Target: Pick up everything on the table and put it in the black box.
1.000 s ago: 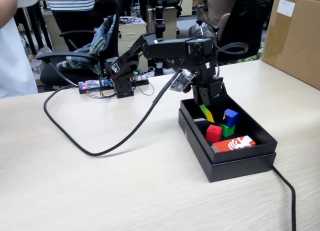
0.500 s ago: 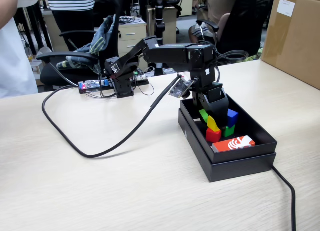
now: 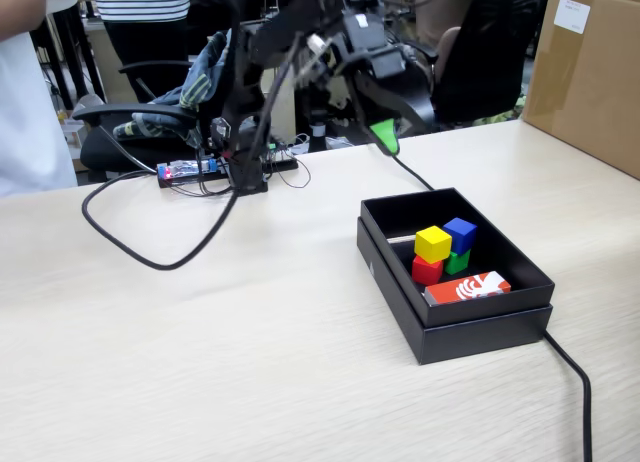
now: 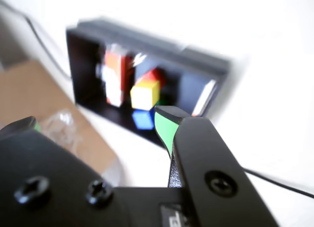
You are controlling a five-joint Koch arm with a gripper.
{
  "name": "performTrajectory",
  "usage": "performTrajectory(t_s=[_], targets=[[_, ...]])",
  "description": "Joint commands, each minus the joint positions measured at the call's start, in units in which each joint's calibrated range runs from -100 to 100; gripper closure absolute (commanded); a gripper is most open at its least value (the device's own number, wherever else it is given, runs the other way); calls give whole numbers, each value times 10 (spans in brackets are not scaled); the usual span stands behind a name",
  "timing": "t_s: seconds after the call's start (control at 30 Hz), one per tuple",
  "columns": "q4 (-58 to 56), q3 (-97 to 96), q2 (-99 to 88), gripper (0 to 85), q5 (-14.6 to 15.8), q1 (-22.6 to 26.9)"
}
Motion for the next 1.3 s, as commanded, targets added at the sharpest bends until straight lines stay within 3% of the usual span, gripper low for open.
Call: performTrajectory(t_s=[0.0, 0.47, 0.87, 1.27], targets=[[33, -51, -179, 364, -16, -26], [331, -741, -690, 354, -91, -119], [461, -972, -703, 337, -83, -120], [742, -1271, -703, 338, -97, -121]])
